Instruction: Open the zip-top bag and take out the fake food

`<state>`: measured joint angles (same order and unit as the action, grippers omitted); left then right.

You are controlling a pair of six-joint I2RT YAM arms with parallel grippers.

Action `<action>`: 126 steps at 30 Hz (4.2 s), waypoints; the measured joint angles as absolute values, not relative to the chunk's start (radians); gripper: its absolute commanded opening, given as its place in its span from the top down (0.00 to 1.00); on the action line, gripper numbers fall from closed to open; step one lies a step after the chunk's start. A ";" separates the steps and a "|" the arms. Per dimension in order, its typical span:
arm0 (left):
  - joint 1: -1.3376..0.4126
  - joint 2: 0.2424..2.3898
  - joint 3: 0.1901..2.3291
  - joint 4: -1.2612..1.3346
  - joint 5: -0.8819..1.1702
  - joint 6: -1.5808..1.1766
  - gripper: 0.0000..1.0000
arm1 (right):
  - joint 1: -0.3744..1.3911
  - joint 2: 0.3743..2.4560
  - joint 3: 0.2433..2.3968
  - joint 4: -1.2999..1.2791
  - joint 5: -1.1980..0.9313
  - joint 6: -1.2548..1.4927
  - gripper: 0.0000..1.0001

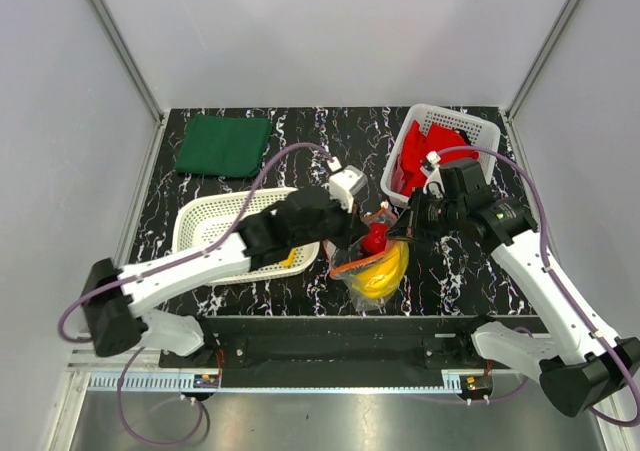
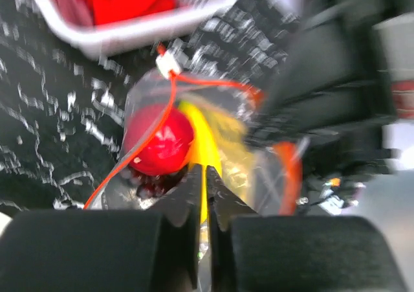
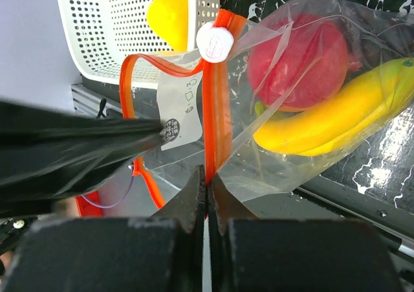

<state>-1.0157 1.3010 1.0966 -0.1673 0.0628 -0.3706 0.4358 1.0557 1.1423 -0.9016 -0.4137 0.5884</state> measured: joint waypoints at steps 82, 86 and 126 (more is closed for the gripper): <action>-0.928 0.904 0.996 -0.213 -0.313 -0.545 0.91 | 0.437 0.929 1.106 -0.994 -0.205 0.579 1.00; -0.784 0.879 1.017 -0.428 -0.460 -0.544 0.91 | 0.437 0.929 1.106 -0.994 -0.203 0.577 1.00; -0.623 0.863 0.873 -0.244 0.411 -0.530 0.31 | 0.437 0.942 1.120 -0.990 -0.309 0.572 1.00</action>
